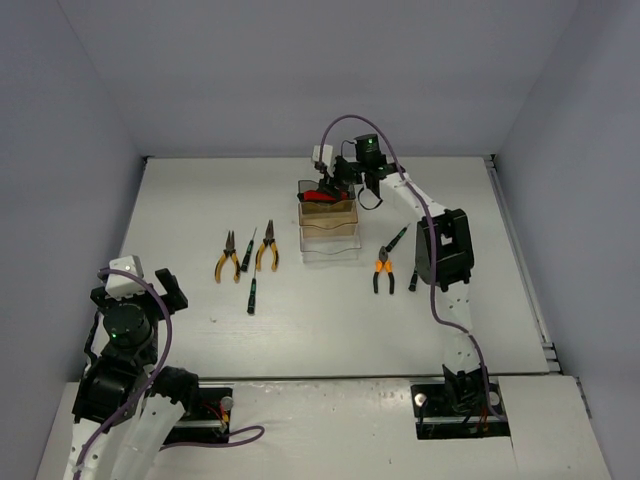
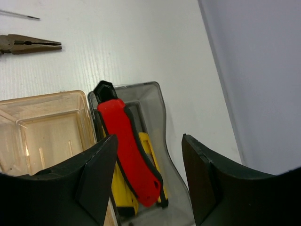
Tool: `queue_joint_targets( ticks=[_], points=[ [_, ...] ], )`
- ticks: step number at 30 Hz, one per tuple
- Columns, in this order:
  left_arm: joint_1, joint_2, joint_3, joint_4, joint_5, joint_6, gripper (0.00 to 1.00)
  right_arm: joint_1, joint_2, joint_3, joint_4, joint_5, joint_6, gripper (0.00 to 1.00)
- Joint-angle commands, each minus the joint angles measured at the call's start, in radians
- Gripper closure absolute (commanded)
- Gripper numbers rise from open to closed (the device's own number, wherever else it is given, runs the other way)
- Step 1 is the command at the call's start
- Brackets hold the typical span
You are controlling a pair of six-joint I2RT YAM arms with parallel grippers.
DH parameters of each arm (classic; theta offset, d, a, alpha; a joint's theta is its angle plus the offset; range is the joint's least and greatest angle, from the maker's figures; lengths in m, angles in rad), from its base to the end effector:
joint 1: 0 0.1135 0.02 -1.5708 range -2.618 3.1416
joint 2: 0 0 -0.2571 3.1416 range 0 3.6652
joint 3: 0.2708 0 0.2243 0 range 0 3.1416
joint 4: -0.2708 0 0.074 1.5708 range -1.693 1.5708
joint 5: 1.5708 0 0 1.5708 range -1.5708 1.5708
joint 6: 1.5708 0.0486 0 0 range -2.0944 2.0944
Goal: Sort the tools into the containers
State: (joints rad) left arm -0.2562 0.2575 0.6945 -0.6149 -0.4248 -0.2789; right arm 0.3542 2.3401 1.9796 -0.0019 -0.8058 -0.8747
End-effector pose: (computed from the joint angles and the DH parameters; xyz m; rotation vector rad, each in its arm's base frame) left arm 0.0614 0.0046 0.3039 -0.3268 1.7017 -0.0223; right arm 0.4783 0.2142 0.2399 -1.4408 1.1420 0.4131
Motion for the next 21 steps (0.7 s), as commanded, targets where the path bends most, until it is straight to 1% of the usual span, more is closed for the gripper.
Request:
queue_joint_targets(
  ticks=[1, 3, 9, 12, 15, 18, 20, 21],
  points=[
    [-0.003, -0.002, 0.014, 0.064, -0.020, 0.012, 0.19, -0.040, -0.242, -0.038, 0.065, 0.140, 0.209, 0.45],
    [-0.003, -0.008, 0.015, 0.066, -0.025, 0.010, 0.19, -0.059, -0.319, -0.108, 0.068, 0.189, 0.263, 0.44],
    [-0.003, -0.017, 0.018, 0.060, -0.028, 0.010, 0.19, -0.103, -0.520, -0.315, 0.082, 0.424, 0.474, 0.42],
    [-0.003, -0.025, 0.025, 0.051, -0.047, 0.006, 0.19, -0.120, -0.645, -0.456, 0.087, 0.583, 0.600, 0.41],
    [-0.003, -0.027, 0.028, 0.049, -0.058, 0.001, 0.19, -0.141, -0.751, -0.592, 0.086, 0.696, 0.699, 0.38],
    [-0.002, 0.002, 0.045, 0.047, -0.053, -0.015, 0.19, -0.158, -0.896, -0.720, 0.086, 0.780, 0.841, 0.33],
    [-0.002, 0.030, 0.077, 0.044, -0.049, -0.028, 0.19, -0.169, -1.002, -0.827, 0.087, 0.846, 0.926, 0.25],
    [-0.002, 0.052, 0.094, 0.039, -0.046, -0.031, 0.19, -0.175, -1.037, -0.861, 0.086, 0.861, 0.971, 0.18]
  ],
)
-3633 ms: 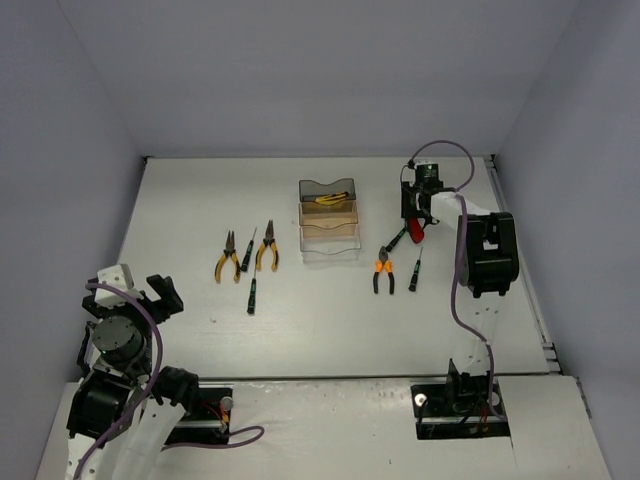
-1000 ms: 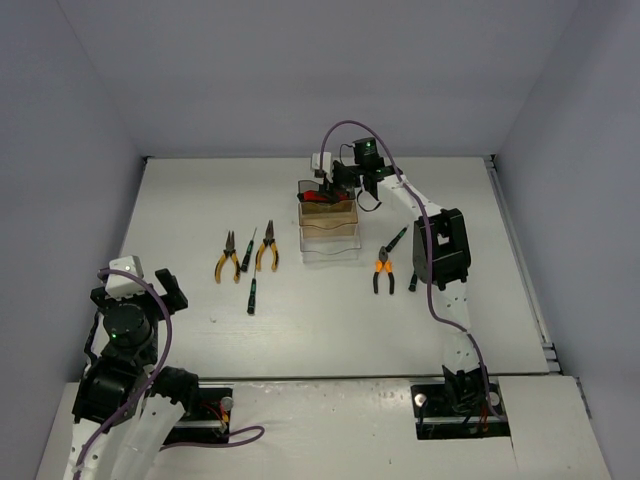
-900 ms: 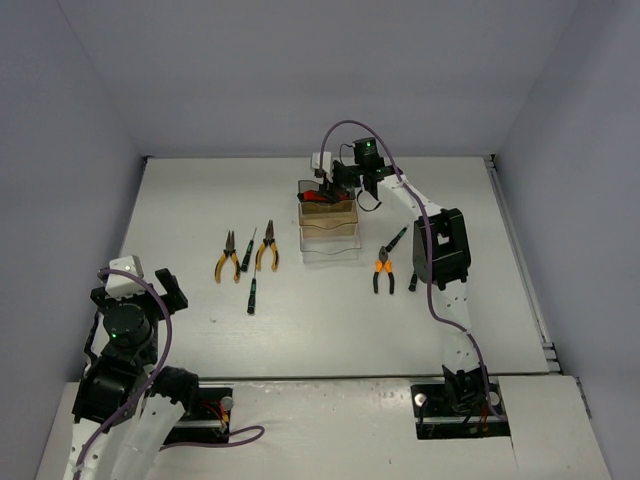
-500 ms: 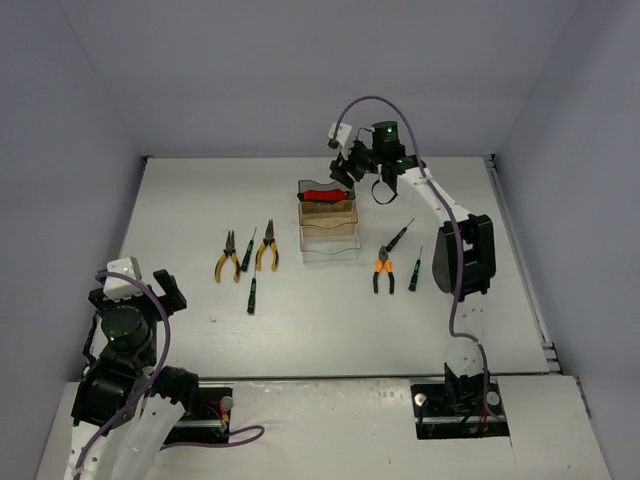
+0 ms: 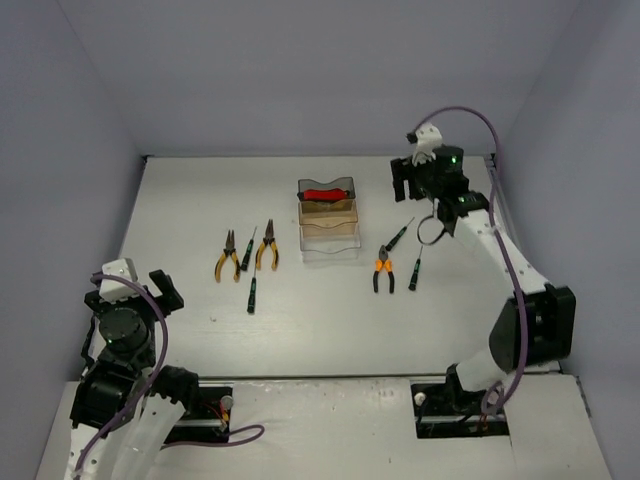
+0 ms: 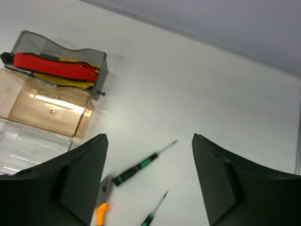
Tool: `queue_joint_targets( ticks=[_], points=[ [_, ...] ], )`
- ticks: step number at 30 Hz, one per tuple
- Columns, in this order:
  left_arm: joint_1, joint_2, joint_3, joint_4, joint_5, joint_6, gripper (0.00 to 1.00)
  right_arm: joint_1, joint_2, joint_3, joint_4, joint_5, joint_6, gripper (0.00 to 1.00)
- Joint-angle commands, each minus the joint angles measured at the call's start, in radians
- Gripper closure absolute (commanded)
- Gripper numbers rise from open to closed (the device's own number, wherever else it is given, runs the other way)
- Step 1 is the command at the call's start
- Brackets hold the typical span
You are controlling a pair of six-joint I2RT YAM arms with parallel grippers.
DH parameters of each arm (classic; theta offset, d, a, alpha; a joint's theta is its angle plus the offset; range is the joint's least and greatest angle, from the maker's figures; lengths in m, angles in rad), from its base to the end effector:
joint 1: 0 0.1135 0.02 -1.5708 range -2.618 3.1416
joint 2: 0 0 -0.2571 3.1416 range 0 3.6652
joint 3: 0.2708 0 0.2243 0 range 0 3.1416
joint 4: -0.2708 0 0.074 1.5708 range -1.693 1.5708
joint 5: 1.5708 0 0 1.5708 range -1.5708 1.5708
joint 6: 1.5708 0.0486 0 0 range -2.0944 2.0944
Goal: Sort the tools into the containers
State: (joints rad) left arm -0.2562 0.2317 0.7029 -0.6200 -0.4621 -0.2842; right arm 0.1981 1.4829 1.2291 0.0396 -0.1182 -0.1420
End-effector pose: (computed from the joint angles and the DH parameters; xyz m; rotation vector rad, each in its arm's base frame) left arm 0.0551 0.0080 0.3067 -0.3617 1.6651 -0.0053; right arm 0.3334 0.0728 0.3474 -0.3857 1.7437 0.1458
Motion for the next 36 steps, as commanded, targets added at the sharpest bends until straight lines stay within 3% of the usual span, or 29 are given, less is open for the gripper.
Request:
queue_joint_targets(
  ticks=[1, 2, 3, 8, 12, 15, 20, 24, 36],
  points=[
    [-0.002, 0.107, 0.102, 0.042, -0.006, -0.030, 0.19, -0.024, -0.211, -0.142, 0.043, 0.182, 0.281, 0.10],
    [-0.002, 0.142, 0.119, 0.042, -0.005, -0.034, 0.19, -0.028, -0.239, -0.170, 0.043, 0.188, 0.323, 0.02],
    [-0.002, 0.162, 0.140, 0.043, 0.000, -0.038, 0.19, -0.033, -0.273, -0.187, 0.042, 0.190, 0.372, 0.00],
    [-0.003, 0.301, 0.228, 0.046, 0.029, -0.053, 0.19, -0.048, -0.413, -0.336, 0.034, 0.189, 0.625, 0.00],
    [-0.003, 0.365, 0.280, 0.047, 0.046, -0.061, 0.19, -0.055, -0.423, -0.425, 0.012, 0.177, 0.632, 0.00],
    [-0.003, 0.387, 0.284, 0.048, 0.045, -0.062, 0.19, -0.057, -0.374, -0.481, -0.011, 0.195, 0.641, 0.06],
    [-0.003, 0.395, 0.243, 0.053, 0.035, -0.065, 0.19, -0.056, -0.271, -0.537, -0.014, 0.212, 0.680, 0.38],
    [0.000, 0.405, 0.199, 0.061, 0.028, -0.056, 0.19, -0.055, -0.199, -0.559, -0.012, 0.235, 0.705, 0.56],
    [0.012, 0.400, 0.181, 0.058, 0.010, -0.029, 0.19, -0.033, -0.014, -0.531, 0.006, 0.268, 0.716, 0.61]
  ],
)
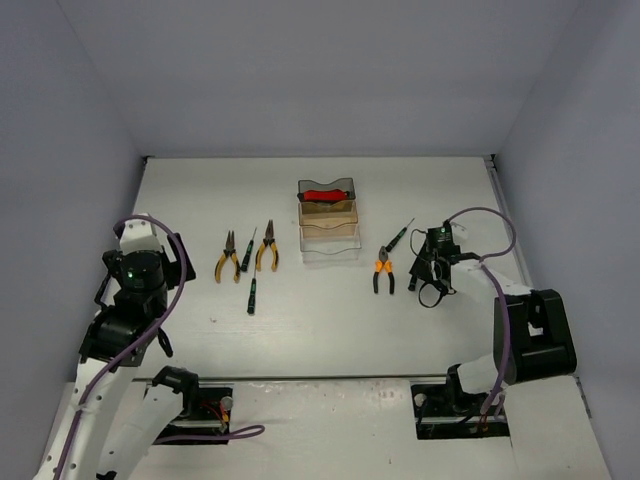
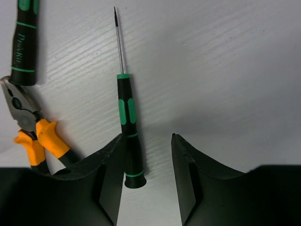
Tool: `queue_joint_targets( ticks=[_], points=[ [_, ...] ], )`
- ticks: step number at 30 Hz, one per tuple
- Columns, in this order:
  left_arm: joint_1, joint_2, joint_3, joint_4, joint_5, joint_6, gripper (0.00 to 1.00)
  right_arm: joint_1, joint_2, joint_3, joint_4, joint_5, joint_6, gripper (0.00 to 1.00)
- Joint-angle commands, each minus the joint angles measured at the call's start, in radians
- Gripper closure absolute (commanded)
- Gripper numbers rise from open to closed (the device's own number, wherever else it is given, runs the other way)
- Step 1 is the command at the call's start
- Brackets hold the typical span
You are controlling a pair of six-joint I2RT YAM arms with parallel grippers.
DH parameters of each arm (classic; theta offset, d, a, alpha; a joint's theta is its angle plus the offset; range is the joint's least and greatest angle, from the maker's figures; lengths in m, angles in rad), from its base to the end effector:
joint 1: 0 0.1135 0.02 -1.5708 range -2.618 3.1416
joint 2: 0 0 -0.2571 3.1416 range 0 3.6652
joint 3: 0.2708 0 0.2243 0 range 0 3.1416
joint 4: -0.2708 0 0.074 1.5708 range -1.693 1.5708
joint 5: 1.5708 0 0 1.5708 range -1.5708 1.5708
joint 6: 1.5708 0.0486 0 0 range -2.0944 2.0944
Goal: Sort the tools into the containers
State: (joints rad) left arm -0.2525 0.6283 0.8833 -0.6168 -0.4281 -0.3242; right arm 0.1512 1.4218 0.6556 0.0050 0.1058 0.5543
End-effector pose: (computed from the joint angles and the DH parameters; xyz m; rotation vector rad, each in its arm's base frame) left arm 0.1179 -0.0096 0.3354 -0.3490 1.8664 0.0225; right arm 0.2655 0.0353 0.1767 0.5199 2.2795 0.2298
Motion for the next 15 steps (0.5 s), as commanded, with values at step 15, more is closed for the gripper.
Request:
queue_joint_targets(
  ticks=[15],
  points=[
    [0.010, 0.002, -0.003, 0.048, -0.008, 0.009, 0.19, 0.063, 0.120, 0.080, 0.040, 0.126, 0.018, 0.91]
  ],
)
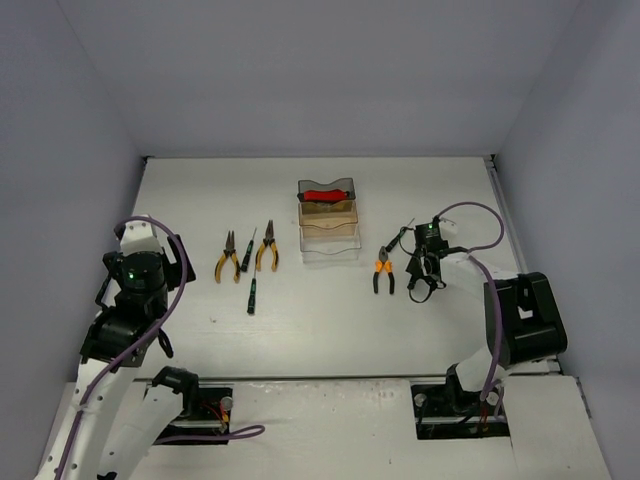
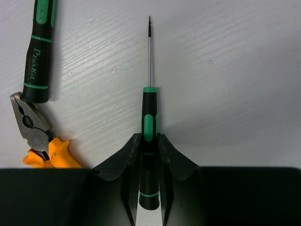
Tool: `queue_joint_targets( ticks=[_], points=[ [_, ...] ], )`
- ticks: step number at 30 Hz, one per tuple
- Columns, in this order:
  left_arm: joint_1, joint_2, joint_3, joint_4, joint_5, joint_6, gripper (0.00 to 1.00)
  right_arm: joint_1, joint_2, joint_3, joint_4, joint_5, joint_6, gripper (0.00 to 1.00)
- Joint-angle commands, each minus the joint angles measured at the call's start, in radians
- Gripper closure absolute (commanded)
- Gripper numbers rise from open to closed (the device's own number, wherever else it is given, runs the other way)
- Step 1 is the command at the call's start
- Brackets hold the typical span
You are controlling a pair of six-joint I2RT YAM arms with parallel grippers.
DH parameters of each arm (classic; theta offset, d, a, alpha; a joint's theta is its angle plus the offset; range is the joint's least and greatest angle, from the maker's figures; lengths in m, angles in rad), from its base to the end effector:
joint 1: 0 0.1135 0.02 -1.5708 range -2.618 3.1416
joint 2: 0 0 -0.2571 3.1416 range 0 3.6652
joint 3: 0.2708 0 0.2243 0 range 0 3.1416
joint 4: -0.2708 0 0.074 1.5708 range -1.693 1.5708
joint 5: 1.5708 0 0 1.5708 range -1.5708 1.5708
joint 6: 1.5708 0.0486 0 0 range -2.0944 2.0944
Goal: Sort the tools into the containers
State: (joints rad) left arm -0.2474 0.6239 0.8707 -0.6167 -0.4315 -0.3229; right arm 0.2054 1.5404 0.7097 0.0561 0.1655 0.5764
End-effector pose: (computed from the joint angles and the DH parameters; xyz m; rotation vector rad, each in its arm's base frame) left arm 0.1178 -0.0088 0.3320 -0.3537 1.8724 0.0333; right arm 0.2849 0.0512 0.1661 0.5116 2.2838 0.1954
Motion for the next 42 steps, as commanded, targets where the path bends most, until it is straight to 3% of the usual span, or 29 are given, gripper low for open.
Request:
queue_joint_targets(
  ticks=[1, 7, 11, 17, 21, 25, 30, 42],
  points=[
    [0.005, 0.006, 0.010, 0.048, -0.002, 0.008, 0.19, 0.013, -0.011, 0.031, -0.018, 0.079, -0.014, 0.96],
    [0.007, 0.006, 0.010, 0.048, 0.011, 0.008, 0.19, 0.084, -0.105, 0.183, -0.051, 0.131, -0.197, 1.00],
    [0.008, 0.002, 0.008, 0.049, 0.015, 0.010, 0.19, 0.139, -0.086, 0.351, -0.051, 0.045, -0.432, 1.00],
    [0.010, -0.003, 0.005, 0.049, 0.015, 0.013, 0.20, 0.157, 0.065, 0.631, -0.050, -0.295, -0.765, 0.95],
    [0.011, -0.001, 0.000, 0.049, 0.013, 0.016, 0.19, 0.192, 0.179, 0.721, -0.051, -0.521, -1.113, 0.88],
    [0.013, 0.002, -0.002, 0.049, 0.005, 0.021, 0.19, 0.204, 0.250, 0.789, -0.051, -0.669, -1.304, 0.88],
    [0.016, 0.011, -0.002, 0.049, -0.003, 0.024, 0.19, 0.249, 0.335, 0.848, -0.051, -0.736, -1.461, 0.86],
    [0.018, 0.025, -0.006, 0.048, -0.001, 0.029, 0.19, 0.292, 0.499, 0.909, -0.050, -0.649, -1.552, 0.75]
  ],
)
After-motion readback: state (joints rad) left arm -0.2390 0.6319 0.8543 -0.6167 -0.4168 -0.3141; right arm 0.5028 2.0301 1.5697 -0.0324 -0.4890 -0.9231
